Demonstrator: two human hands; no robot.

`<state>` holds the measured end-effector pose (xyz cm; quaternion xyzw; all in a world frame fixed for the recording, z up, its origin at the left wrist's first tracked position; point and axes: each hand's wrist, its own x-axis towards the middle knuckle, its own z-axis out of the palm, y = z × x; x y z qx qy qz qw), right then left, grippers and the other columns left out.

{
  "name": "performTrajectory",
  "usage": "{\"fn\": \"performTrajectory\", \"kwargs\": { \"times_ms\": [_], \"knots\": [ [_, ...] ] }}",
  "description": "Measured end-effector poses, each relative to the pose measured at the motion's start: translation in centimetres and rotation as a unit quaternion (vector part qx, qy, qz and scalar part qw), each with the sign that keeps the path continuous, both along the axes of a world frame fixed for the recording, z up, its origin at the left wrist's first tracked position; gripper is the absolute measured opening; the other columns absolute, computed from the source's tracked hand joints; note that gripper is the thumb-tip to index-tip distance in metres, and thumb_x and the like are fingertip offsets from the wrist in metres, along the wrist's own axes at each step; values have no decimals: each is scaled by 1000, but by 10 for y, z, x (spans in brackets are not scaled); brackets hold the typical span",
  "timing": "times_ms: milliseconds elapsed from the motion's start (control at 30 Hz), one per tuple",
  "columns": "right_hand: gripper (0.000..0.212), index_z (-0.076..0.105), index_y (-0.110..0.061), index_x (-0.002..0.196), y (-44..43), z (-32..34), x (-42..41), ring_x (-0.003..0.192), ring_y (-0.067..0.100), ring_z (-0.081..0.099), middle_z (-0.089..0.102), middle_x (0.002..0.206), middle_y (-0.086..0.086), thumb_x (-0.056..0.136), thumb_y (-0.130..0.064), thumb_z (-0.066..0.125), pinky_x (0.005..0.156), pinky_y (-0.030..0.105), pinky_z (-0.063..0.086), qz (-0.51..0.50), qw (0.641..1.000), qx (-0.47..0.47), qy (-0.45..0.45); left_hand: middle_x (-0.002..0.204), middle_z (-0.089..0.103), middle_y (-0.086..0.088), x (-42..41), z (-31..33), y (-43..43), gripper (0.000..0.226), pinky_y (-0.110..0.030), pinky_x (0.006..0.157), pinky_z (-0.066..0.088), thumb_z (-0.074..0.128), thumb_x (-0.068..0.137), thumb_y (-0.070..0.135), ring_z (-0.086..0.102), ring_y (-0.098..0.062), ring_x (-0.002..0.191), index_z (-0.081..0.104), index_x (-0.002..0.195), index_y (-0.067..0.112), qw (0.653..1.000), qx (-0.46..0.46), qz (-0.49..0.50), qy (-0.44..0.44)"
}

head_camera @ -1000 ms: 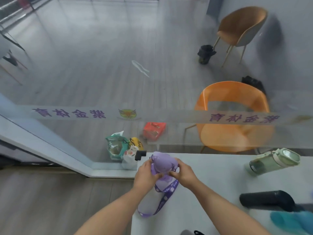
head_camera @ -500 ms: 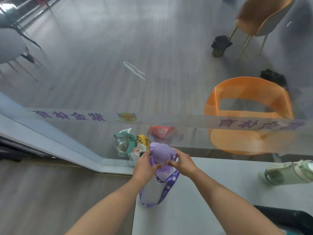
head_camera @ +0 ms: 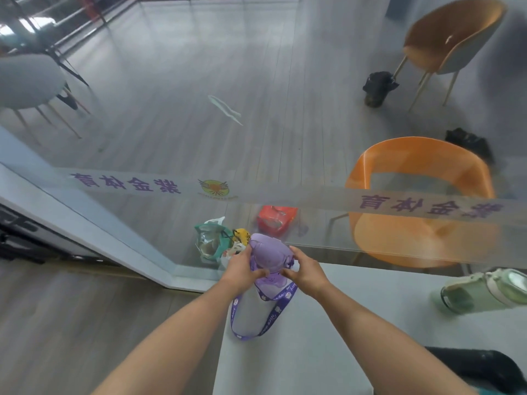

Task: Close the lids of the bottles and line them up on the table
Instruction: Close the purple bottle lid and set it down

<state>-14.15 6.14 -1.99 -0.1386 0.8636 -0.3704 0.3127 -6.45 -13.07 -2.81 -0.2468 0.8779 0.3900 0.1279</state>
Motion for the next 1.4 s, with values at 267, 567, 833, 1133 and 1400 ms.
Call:
{"fn": "performTrajectory", "kwargs": {
  "times_ms": [267, 567, 833, 1133, 1400],
  "knots": [
    [50, 58, -16, 135, 53, 34, 64, 121, 20, 59, 63, 136, 3, 90, -33, 71, 98, 26, 42, -26, 997, 65, 26, 130, 60, -3, 60, 33, 32, 56, -27, 96, 34, 72, 85, 35, 52, -22, 119, 53, 133, 15, 998, -48, -38, 33],
    [60, 56, -32, 134, 117, 75, 169, 121, 10, 57, 57, 136, -12, 82, -55, 72, 98, 27, 47, 8, 995, 91, -35, 113, 65, 7, 156, 56, 90, 37, -23, 84, 46, 68, 87, 44, 57, -7, 95, 63, 117, 23, 962, -13, -269, 41],
    [90, 31, -48, 146, 165, 75, 225, 134, 14, 48, 46, 147, -15, 70, -52, 79, 110, 37, 42, 151, 965, 209, -49, 123, 54, 11, 202, 48, 133, 60, -33, 93, 45, 71, 76, 57, 50, -11, 111, 49, 127, 34, 915, -55, -394, 64],
    [67, 48, -41, 124, 160, 50, 212, 105, 20, 61, 66, 114, -9, 65, -45, 81, 92, 37, 49, 197, 960, 192, 57, 122, 56, 6, 197, 34, 156, 66, -38, 90, 44, 70, 73, 55, 50, -19, 108, 46, 128, 28, 914, -116, -373, 107],
    [55, 54, -36, 112, 152, 46, 122, 100, 22, 56, 67, 108, -5, 66, -46, 83, 83, 34, 47, 155, 966, 160, 128, 122, 57, 2, 114, 36, 160, 57, -36, 94, 43, 69, 83, 35, 49, -21, 111, 46, 134, 28, 932, -141, -311, 121]
  ]
}}
